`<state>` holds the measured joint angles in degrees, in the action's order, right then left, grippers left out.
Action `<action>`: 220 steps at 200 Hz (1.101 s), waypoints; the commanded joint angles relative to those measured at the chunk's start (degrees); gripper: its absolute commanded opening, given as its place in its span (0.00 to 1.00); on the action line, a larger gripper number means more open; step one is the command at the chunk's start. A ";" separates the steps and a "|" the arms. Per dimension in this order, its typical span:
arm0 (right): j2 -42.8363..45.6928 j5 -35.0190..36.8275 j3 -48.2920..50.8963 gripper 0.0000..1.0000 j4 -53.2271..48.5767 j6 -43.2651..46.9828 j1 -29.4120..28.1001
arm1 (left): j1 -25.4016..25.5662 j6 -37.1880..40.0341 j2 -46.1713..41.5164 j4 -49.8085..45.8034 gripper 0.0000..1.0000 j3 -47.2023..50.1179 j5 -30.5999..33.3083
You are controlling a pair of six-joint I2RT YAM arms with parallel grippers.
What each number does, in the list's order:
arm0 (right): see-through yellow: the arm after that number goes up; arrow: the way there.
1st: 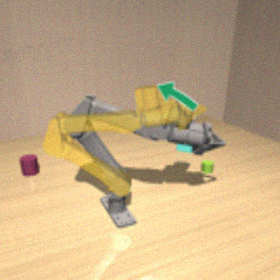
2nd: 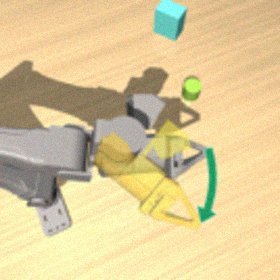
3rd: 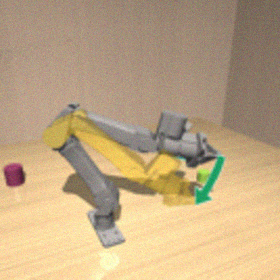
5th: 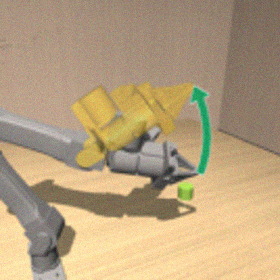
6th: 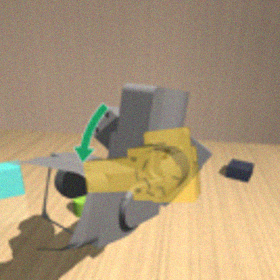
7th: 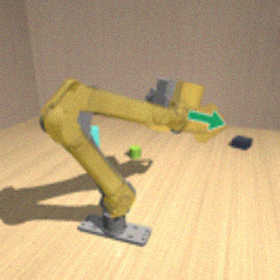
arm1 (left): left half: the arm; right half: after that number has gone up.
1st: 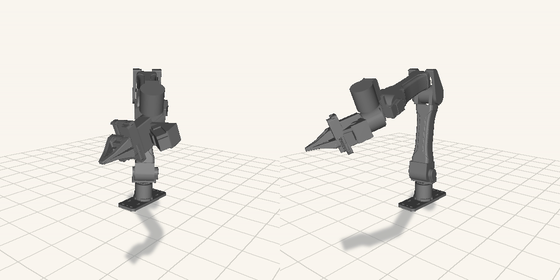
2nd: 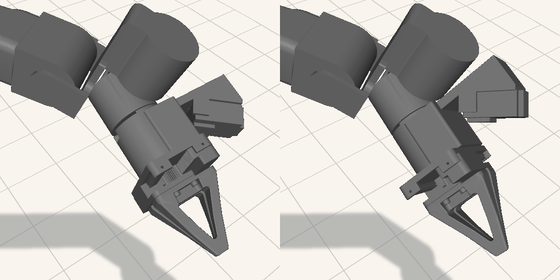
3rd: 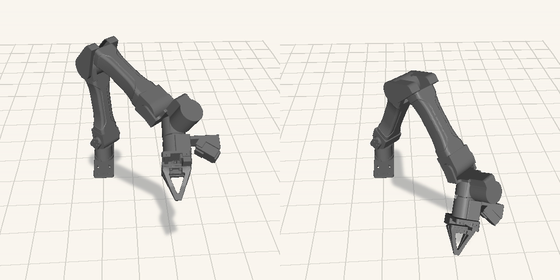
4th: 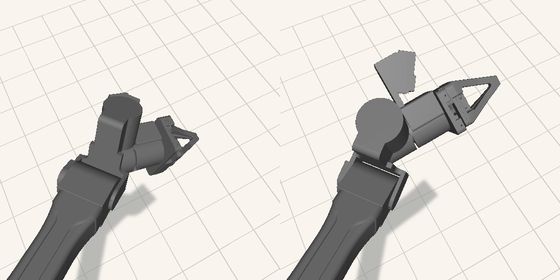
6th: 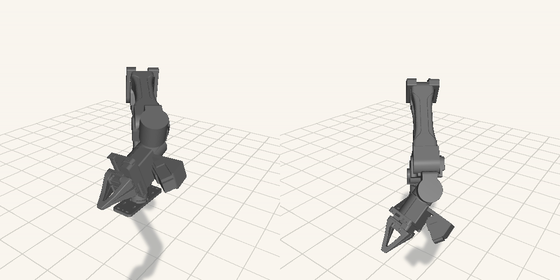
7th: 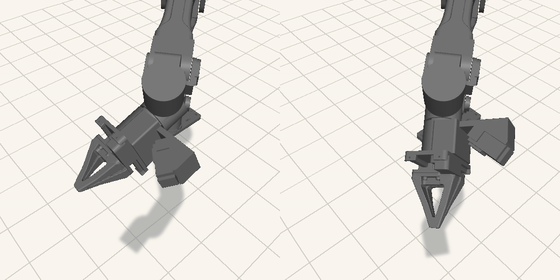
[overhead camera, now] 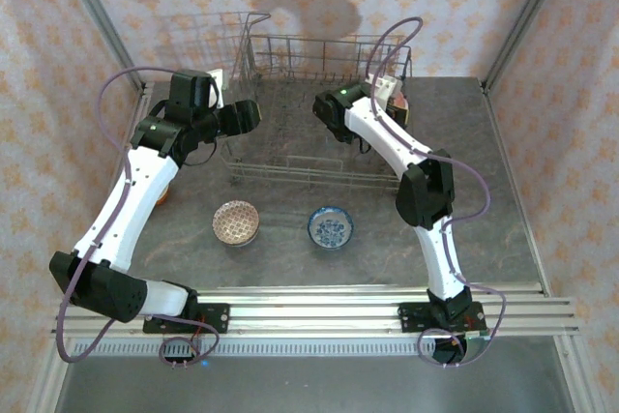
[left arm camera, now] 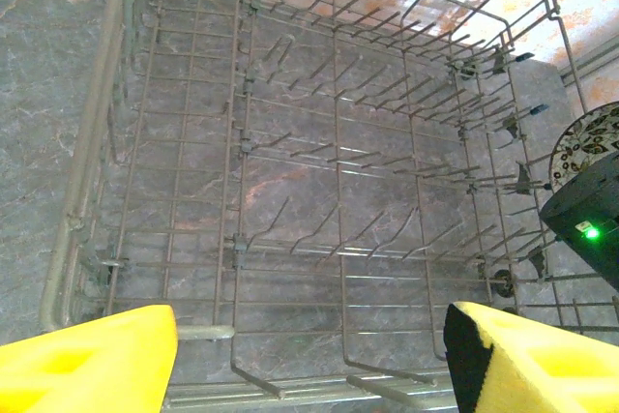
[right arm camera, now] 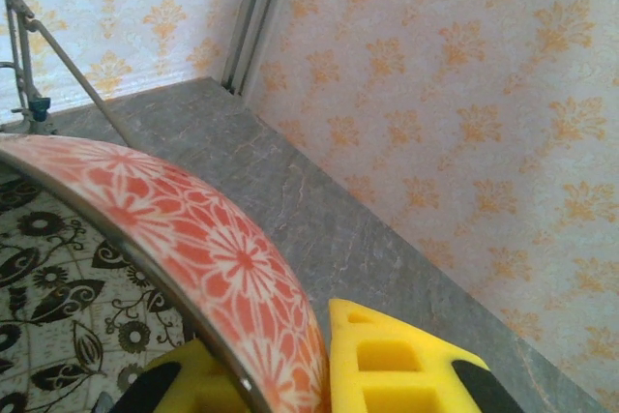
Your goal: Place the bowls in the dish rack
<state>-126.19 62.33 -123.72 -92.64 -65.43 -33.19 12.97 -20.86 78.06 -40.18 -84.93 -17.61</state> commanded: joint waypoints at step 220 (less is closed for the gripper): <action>-7.27 2.74 5.81 0.01 -9.27 0.28 0.19 | -0.38 1.90 -1.54 -0.15 0.74 2.92 -1.29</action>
<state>-131.74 66.35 -117.16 -93.19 -65.78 -32.32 12.97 -20.80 78.06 -40.25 -82.76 -18.04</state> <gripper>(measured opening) 0.109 0.740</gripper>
